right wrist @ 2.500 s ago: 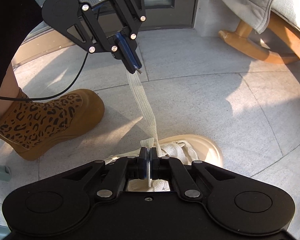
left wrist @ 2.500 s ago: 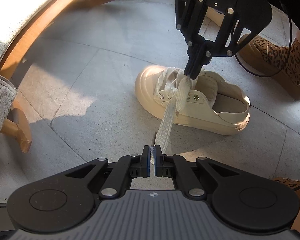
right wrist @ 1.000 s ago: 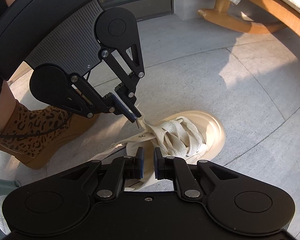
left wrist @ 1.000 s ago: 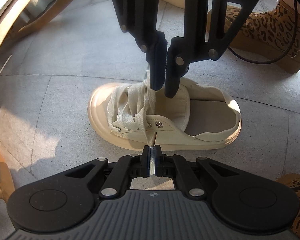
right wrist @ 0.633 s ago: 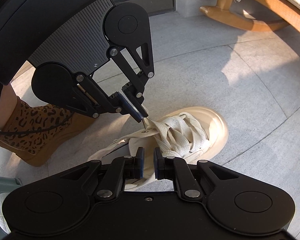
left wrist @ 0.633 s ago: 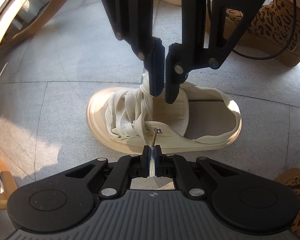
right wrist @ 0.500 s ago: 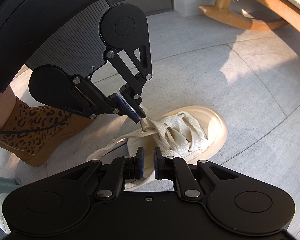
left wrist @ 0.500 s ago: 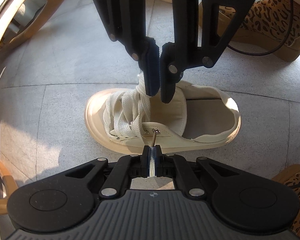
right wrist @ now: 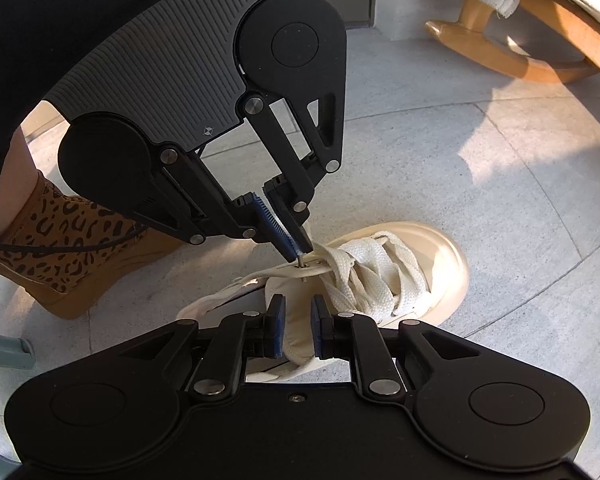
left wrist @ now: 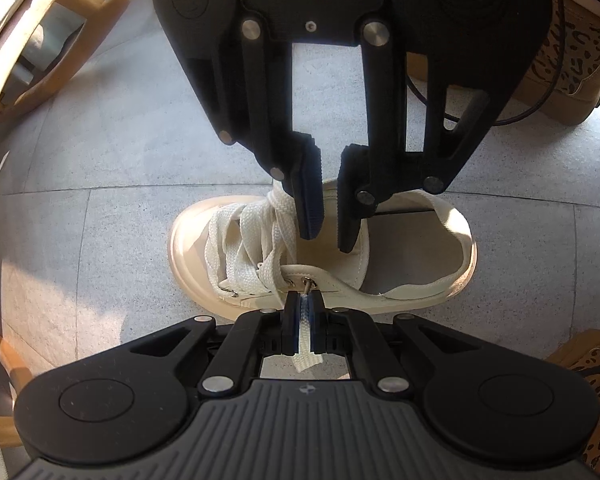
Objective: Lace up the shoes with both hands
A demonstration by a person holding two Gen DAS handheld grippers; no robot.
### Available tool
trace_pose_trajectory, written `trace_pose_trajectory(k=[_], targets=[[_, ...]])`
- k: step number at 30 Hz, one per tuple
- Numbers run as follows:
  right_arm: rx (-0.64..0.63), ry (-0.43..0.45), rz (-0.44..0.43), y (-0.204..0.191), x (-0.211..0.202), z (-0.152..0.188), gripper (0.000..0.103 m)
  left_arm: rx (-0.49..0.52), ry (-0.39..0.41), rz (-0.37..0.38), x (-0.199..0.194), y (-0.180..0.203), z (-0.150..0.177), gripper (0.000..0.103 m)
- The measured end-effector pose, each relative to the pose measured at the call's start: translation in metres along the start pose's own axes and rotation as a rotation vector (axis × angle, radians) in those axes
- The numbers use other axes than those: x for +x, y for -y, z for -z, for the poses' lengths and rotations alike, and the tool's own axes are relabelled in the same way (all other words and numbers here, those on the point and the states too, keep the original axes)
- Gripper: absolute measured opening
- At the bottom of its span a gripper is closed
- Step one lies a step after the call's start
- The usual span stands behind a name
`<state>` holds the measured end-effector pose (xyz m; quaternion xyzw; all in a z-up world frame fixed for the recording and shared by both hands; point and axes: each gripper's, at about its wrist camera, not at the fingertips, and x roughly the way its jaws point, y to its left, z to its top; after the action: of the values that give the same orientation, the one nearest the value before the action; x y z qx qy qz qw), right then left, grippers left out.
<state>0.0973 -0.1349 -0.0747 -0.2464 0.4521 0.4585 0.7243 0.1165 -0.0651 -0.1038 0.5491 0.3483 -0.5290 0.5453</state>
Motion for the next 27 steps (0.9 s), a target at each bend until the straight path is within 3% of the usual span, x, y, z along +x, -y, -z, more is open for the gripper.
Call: trace_pose_trajectory(k=[13,19,21,23,27], targets=[[-0.124,-0.002,0.033,-0.002,0.022,-0.001,0.006,0.055,0.031,-0.004,0.003,0.001,-0.002,0.004],[-0.114,0.013,0.026,0.001,0.023,0.000,0.001,0.058,0.039,-0.005,0.005,0.001,-0.003,0.004],[-0.102,0.013,0.024,0.002,0.022,0.001,0.001,0.048,0.043,-0.002,0.004,0.000,-0.003,0.006],[-0.092,0.003,0.025,0.002,0.021,0.002,0.001,0.019,0.043,0.007,0.003,-0.004,-0.003,0.017],[-0.092,-0.004,0.023,0.002,0.013,0.003,0.001,-0.042,0.034,0.034,-0.001,-0.012,-0.001,0.023]])
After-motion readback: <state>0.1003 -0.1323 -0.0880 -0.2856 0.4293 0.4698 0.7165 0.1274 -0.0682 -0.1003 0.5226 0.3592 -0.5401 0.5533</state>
